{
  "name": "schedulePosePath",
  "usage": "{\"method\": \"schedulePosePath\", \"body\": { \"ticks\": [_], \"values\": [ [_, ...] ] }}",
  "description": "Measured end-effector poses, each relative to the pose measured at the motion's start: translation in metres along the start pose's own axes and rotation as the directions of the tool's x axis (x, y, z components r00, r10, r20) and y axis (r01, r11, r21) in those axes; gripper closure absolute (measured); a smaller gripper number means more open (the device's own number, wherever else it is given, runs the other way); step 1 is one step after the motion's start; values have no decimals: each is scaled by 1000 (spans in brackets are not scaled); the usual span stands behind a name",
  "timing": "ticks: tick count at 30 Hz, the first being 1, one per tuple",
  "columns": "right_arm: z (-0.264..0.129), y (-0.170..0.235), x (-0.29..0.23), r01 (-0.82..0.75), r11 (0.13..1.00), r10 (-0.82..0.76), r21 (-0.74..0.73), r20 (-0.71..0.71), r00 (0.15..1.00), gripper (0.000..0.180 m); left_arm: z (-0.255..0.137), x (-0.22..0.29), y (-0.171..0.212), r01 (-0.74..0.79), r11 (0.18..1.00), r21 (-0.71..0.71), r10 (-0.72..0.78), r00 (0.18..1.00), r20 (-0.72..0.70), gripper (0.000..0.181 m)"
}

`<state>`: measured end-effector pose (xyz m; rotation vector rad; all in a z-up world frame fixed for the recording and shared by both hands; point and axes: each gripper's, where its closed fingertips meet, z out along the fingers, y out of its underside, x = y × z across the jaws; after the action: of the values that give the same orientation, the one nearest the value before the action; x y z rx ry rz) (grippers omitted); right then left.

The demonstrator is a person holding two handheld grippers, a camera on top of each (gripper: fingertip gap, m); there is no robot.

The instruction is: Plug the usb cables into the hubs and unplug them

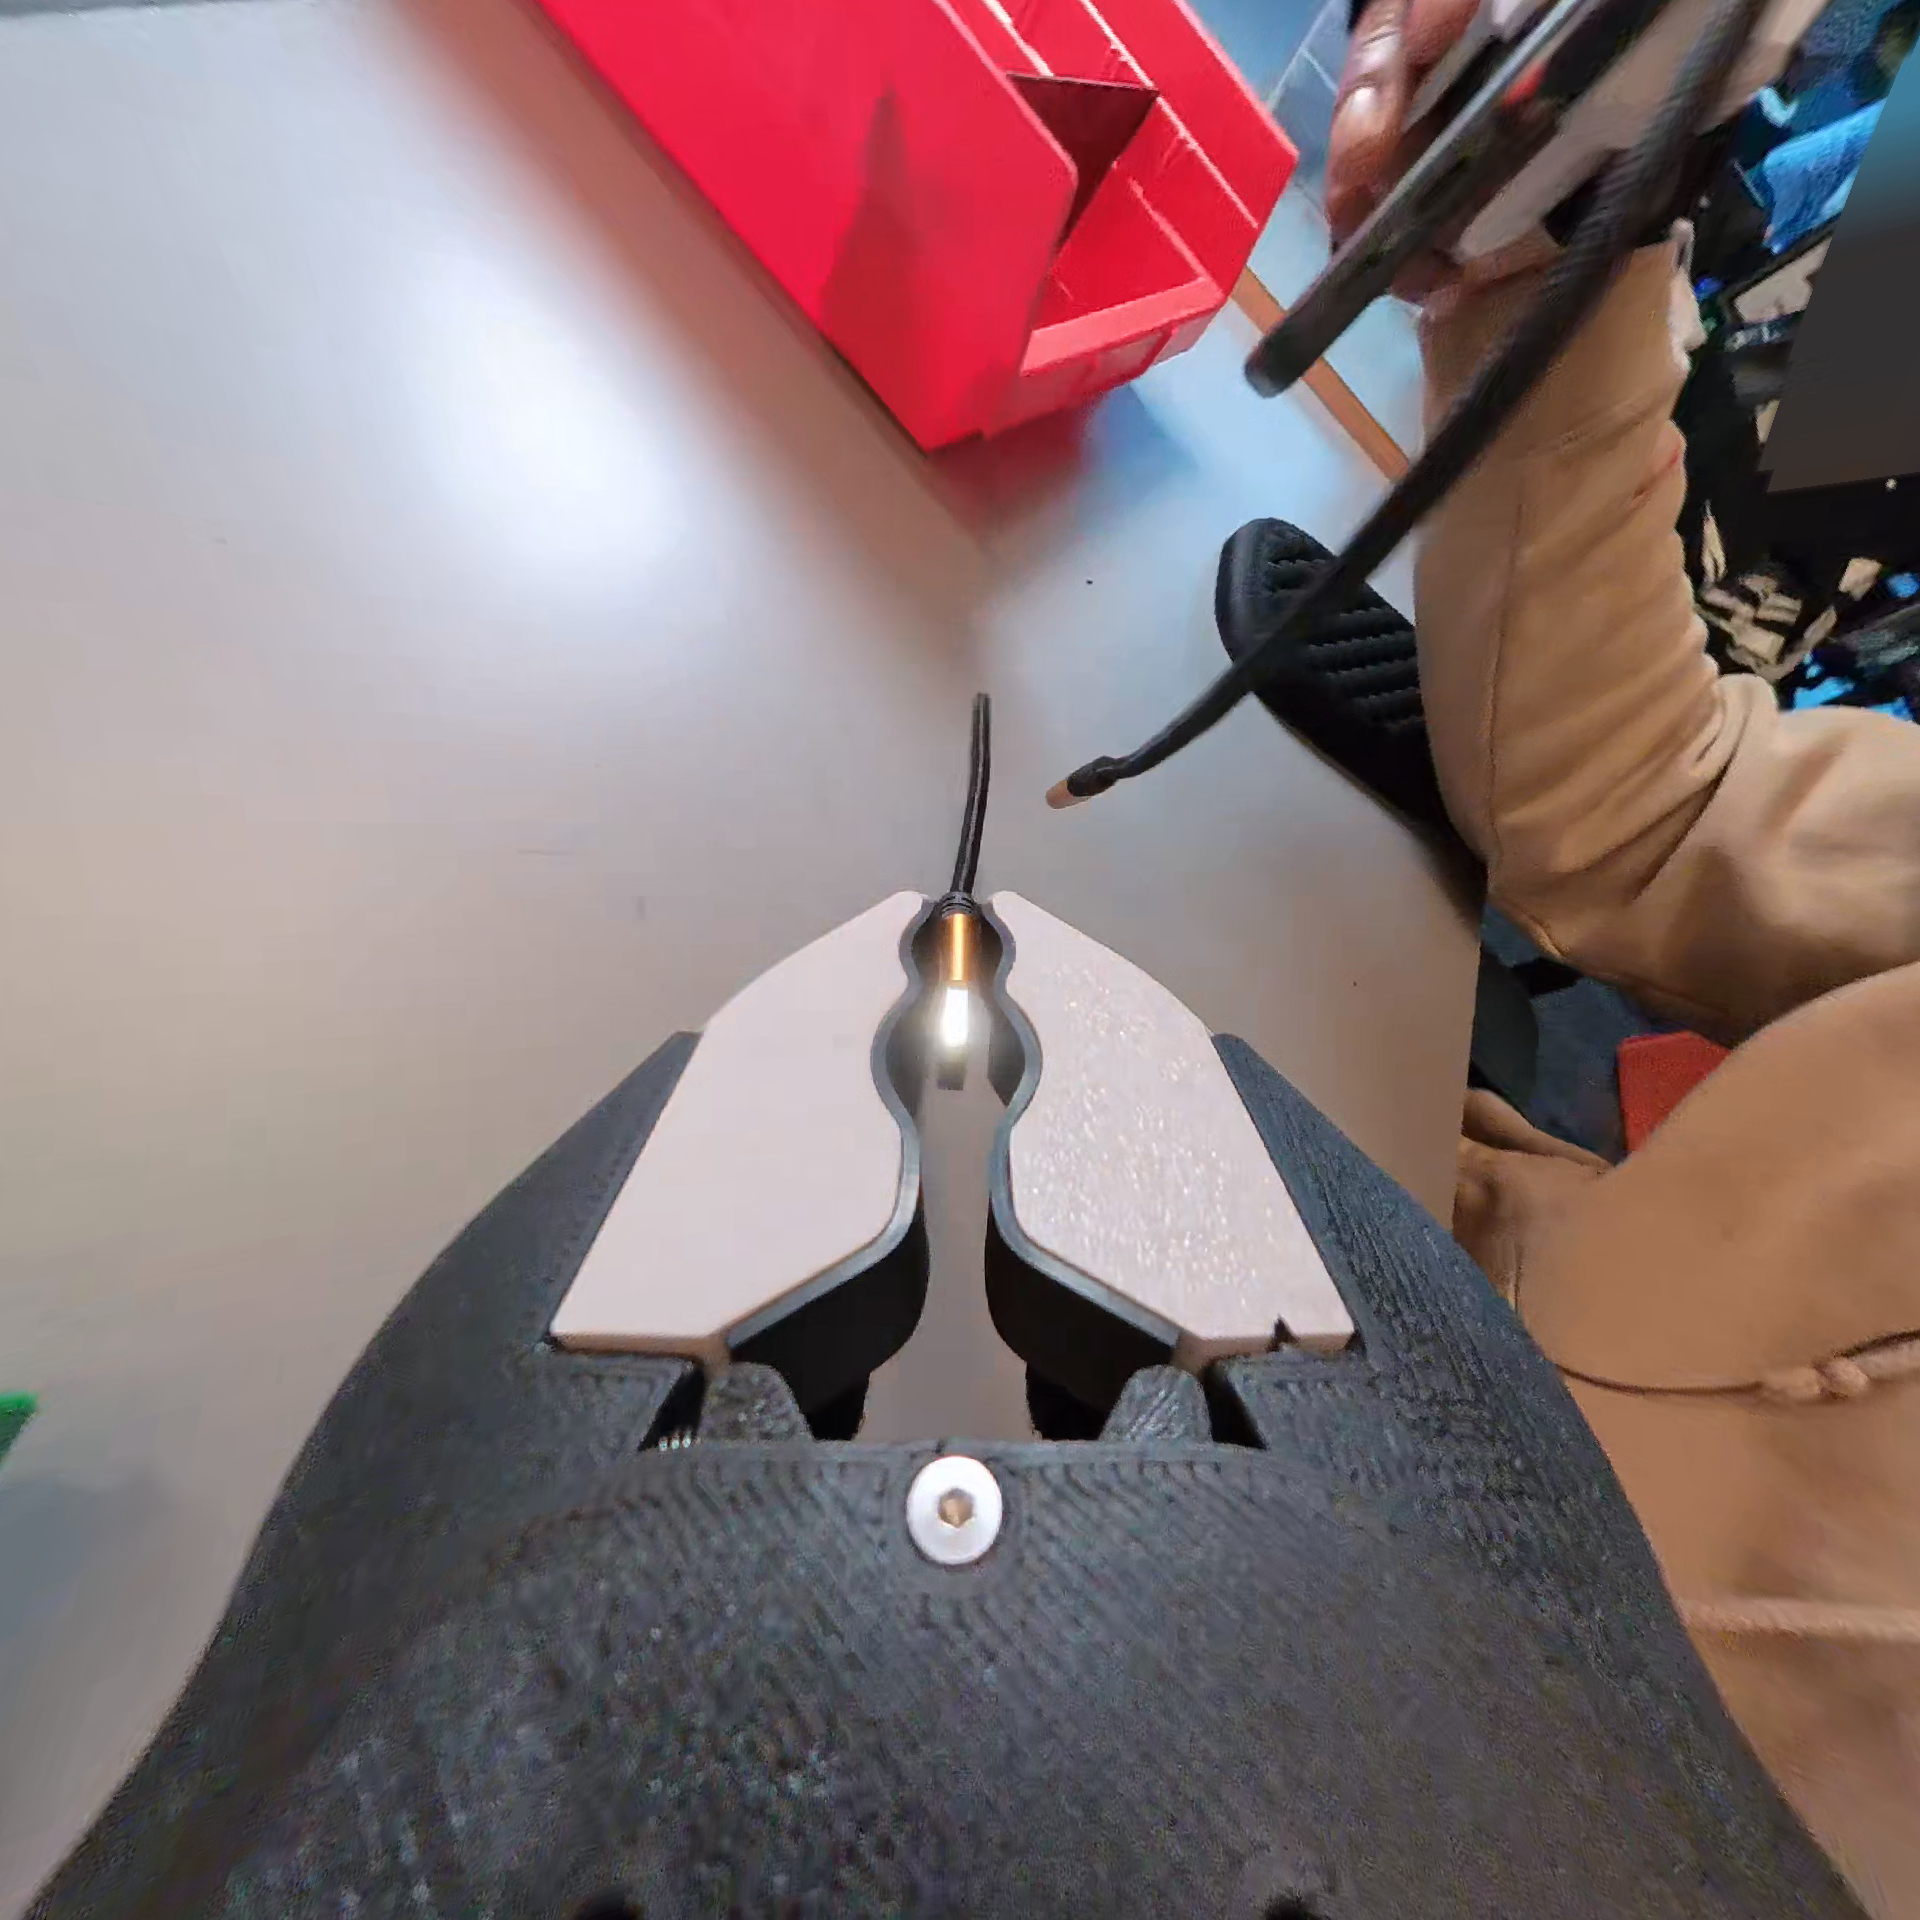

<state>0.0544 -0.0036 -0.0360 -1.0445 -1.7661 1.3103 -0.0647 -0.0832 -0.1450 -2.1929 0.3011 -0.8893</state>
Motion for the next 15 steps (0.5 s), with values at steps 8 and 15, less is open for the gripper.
{"method": "schedulePosePath", "body": {
  "ticks": [8,15],
  "values": [
    [0,4,3,-12,1000,12,-4,-3,1000,167,29,-39,3,154,987,45,-156,987,31,174],
    [4,11,5,-28,999,28,-20,4,1000,167,28,-65,8,186,979,80,-194,977,94,181]
  ]
}}
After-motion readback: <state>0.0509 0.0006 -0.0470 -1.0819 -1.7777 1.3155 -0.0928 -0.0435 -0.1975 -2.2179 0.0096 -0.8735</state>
